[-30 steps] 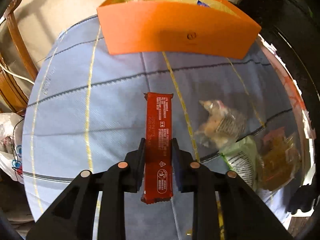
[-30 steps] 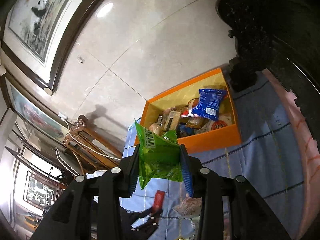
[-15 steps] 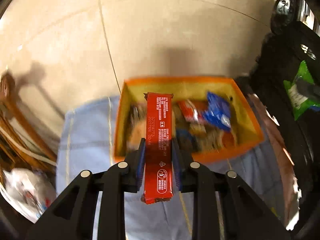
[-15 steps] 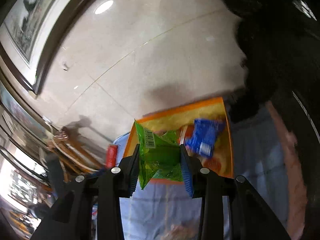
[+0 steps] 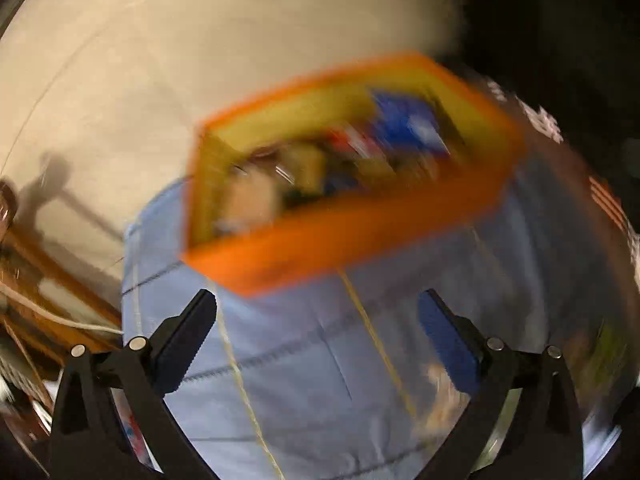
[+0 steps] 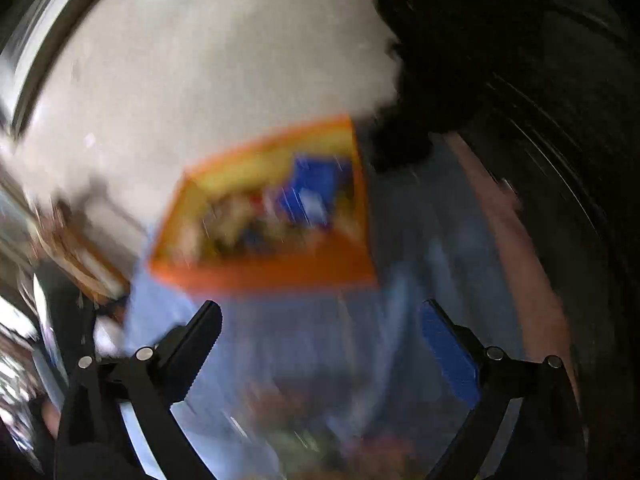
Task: Organize snacks
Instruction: 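Release the red bar and green bag into the box with both tools, then grasp a clear candy bag with left tool while right tool grasps a bread bag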
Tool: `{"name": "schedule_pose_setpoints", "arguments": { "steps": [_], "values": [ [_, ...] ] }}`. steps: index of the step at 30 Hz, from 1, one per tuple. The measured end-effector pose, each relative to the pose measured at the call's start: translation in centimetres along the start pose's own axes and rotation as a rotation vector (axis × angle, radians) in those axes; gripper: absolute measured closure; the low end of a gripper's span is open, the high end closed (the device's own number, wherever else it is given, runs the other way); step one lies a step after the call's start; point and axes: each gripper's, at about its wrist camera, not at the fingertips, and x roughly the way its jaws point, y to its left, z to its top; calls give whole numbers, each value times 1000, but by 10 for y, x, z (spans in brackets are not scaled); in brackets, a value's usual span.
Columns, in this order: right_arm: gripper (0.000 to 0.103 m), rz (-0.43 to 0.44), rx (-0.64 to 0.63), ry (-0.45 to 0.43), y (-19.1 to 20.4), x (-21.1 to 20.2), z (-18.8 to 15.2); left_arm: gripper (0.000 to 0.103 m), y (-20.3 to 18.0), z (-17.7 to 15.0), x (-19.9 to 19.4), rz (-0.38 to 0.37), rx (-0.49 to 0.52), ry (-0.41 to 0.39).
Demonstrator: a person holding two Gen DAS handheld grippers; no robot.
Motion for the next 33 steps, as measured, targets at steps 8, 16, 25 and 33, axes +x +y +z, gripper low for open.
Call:
{"name": "schedule_pose_setpoints", "arguments": {
  "steps": [8, 16, 25, 33],
  "values": [
    [4, -119, -110, 173, 11, 27, -157, 4, -74, -51, 43, -85, 186, 10],
    [18, -233, -181, 107, 33, 55, -193, 33, -84, -51, 66, -227, 55, 83],
    [59, -122, 67, 149, -1, 21, -179, 74, -69, -61, 62, -434, -161, 225],
    [77, -48, 102, 119, -3, 0, -174, 77, -51, -71, 27, -428, -175, 152]
  ]
}}
